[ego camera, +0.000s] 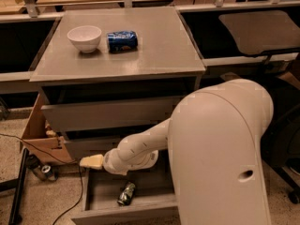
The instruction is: Pick green can from bottom drawer and place on counter
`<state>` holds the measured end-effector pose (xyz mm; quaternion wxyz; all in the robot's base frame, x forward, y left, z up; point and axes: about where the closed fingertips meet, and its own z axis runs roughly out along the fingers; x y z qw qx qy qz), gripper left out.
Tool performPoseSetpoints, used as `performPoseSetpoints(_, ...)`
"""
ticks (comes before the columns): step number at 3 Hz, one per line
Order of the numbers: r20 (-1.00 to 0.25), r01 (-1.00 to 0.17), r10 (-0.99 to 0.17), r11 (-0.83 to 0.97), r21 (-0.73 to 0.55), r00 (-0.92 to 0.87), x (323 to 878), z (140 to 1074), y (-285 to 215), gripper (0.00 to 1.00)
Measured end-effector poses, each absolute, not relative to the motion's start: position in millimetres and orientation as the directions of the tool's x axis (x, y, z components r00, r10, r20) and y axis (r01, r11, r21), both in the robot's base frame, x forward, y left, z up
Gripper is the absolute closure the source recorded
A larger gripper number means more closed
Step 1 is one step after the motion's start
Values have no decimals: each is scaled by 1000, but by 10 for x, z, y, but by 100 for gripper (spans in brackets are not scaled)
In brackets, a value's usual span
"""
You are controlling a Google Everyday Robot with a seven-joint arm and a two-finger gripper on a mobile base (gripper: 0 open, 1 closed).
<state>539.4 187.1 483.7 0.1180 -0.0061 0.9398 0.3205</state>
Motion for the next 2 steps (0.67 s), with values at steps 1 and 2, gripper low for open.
performPoseSetpoints(1, -221, -84, 65, 793, 603, -973, 5412, 4811, 1879, 0)
performPoseSetpoints(2, -203, -74, 66, 790, 609, -977, 5473, 4723, 1907, 0)
